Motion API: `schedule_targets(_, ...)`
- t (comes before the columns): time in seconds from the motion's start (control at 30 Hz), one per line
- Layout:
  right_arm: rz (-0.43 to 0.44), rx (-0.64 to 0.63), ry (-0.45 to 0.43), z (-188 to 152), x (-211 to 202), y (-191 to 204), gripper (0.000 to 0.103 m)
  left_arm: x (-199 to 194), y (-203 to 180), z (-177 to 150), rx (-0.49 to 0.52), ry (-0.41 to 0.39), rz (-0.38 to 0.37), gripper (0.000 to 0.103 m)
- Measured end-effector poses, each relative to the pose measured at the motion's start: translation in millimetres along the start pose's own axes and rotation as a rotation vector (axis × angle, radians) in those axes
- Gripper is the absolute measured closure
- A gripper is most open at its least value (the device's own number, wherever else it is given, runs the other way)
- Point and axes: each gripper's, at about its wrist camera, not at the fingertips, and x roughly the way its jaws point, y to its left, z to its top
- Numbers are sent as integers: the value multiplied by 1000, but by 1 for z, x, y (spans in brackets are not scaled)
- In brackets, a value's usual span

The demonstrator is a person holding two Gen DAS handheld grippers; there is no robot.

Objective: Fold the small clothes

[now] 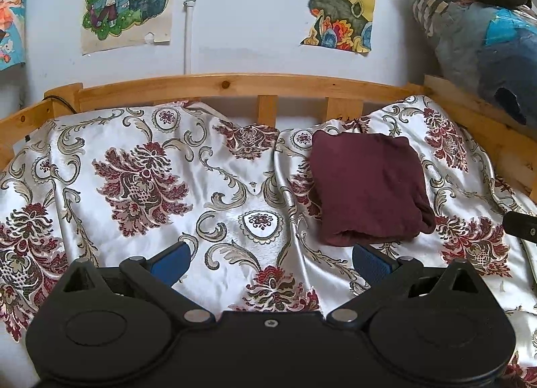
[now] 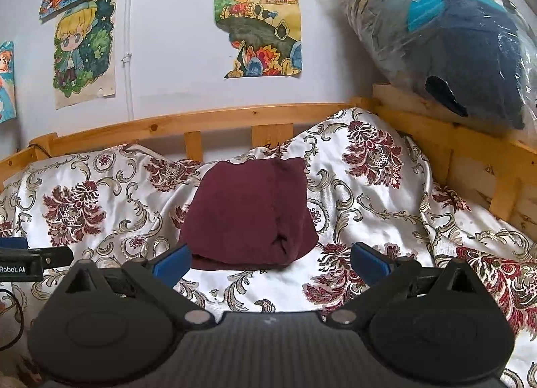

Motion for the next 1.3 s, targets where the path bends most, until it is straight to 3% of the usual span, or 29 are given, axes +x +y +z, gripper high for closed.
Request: schedule_targets(1.3,-12,10,-3,0,-2,2,0,-1,-1,-2,3,1,3,1)
